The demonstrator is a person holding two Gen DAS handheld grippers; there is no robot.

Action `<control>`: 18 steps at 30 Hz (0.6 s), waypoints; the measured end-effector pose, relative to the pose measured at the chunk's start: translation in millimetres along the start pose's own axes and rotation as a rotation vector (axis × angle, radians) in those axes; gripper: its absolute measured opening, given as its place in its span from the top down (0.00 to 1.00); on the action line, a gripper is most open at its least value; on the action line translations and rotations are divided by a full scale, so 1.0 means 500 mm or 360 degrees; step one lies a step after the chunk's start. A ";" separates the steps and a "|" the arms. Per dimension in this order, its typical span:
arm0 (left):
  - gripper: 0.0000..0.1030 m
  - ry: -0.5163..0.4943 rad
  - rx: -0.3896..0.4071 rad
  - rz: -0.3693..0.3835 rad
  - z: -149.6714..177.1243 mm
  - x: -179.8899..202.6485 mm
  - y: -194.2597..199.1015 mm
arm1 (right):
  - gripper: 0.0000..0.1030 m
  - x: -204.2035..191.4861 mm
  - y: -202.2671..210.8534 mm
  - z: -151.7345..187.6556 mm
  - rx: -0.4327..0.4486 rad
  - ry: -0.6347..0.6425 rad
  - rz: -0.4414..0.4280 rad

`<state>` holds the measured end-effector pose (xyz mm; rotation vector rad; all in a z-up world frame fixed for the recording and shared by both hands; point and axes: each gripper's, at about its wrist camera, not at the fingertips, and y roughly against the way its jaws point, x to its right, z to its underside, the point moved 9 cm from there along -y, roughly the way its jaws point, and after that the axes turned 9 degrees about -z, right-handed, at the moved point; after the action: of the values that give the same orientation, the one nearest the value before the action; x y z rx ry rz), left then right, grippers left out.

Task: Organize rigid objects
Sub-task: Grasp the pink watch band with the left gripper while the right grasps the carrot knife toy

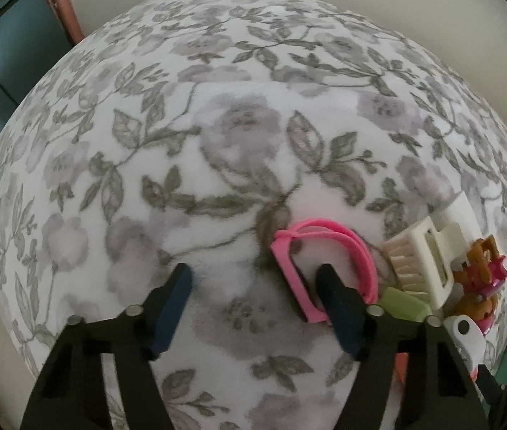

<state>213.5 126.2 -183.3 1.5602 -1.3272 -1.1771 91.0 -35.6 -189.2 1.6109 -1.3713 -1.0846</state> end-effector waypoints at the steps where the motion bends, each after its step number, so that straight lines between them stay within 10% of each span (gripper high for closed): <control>1: 0.38 -0.0008 0.0003 0.0005 0.000 0.004 0.002 | 0.03 0.002 0.000 -0.005 0.0001 0.0001 -0.0001; 11: 0.88 -0.0085 0.0026 0.0012 -0.006 0.046 0.025 | 0.26 -0.028 0.020 -0.007 0.0007 0.0095 -0.0028; 18: 0.88 -0.0096 0.0039 0.0035 0.004 0.032 0.054 | 0.26 -0.014 0.029 0.006 -0.0014 0.0070 -0.0043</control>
<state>204.7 106.0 -160.9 1.5343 -1.3989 -1.2069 82.8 -30.9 -176.1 1.6417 -1.3178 -1.0634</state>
